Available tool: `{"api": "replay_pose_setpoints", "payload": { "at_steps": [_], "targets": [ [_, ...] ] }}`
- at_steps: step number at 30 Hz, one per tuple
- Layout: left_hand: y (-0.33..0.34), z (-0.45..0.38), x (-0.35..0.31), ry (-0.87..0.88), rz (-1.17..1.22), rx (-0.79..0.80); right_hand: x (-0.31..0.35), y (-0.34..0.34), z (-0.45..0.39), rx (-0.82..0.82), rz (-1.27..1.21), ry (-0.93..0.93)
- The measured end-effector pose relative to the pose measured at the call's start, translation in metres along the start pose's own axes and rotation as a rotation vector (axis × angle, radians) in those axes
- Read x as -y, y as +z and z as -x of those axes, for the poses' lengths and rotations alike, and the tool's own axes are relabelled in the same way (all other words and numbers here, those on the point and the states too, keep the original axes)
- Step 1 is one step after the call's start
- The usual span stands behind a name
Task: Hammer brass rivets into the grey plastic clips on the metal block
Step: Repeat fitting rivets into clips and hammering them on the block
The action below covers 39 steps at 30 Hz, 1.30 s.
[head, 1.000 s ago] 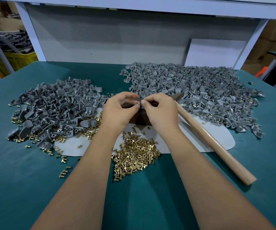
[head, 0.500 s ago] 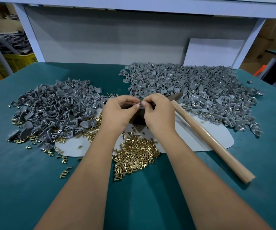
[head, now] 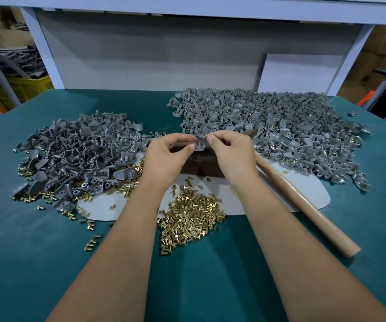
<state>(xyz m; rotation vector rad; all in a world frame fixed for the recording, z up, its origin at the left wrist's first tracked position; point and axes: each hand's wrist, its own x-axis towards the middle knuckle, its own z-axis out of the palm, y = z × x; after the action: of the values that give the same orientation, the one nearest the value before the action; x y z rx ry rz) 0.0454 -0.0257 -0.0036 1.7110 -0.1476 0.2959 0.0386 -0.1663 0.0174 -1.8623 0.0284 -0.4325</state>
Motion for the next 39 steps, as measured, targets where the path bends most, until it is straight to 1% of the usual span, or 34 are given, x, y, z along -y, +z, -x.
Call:
{"api": "replay_pose_setpoints", "payload": {
  "at_steps": [5, 12, 20, 24, 25, 27, 29, 30, 31, 32, 34, 36, 39],
  "targets": [
    [0.002, 0.000, 0.001, 0.029, -0.016, -0.003, 0.002, 0.002, -0.003, 0.049, 0.143, -0.071],
    [0.003, 0.000, 0.000, 0.041, -0.009, 0.002, 0.002, 0.010, -0.004, 0.028, 0.314, -0.186],
    [0.005, 0.004, -0.003, 0.057, -0.102, -0.031, -0.001, 0.016, 0.000, -0.034, 0.334, -0.223],
    [0.008, 0.004, -0.006, 0.072, -0.136, -0.039, -0.001, 0.011, 0.004, 0.007, 0.313, -0.240],
    [0.008, 0.004, -0.006, 0.070, -0.147, -0.043, 0.000, 0.007, 0.005, -0.006, 0.308, -0.236],
    [0.008, 0.005, -0.006, 0.039, -0.154, -0.051, -0.002, -0.008, 0.004, -0.123, 0.406, -0.212],
    [0.007, 0.005, -0.006, 0.018, -0.131, -0.053, -0.008, -0.030, 0.004, -0.277, 0.642, -0.158],
    [0.007, 0.005, -0.006, 0.019, -0.124, -0.054, -0.012, -0.041, 0.005, -0.302, 0.804, -0.115],
    [0.006, 0.005, -0.006, 0.023, -0.128, -0.056, -0.016, -0.050, 0.006, -0.276, 0.961, -0.050],
    [0.005, 0.004, -0.006, 0.024, -0.141, -0.060, -0.019, -0.056, 0.008, -0.212, 1.082, 0.017],
    [0.002, 0.003, -0.005, 0.012, -0.185, -0.073, -0.022, -0.060, 0.011, -0.094, 1.224, 0.087],
    [0.001, 0.003, -0.004, 0.007, -0.238, -0.087, -0.021, -0.057, 0.009, -0.063, 1.261, 0.089],
    [0.001, 0.004, -0.006, 0.025, -0.315, -0.101, -0.011, -0.051, 0.007, -0.088, 1.100, 0.120]
  ]
}}
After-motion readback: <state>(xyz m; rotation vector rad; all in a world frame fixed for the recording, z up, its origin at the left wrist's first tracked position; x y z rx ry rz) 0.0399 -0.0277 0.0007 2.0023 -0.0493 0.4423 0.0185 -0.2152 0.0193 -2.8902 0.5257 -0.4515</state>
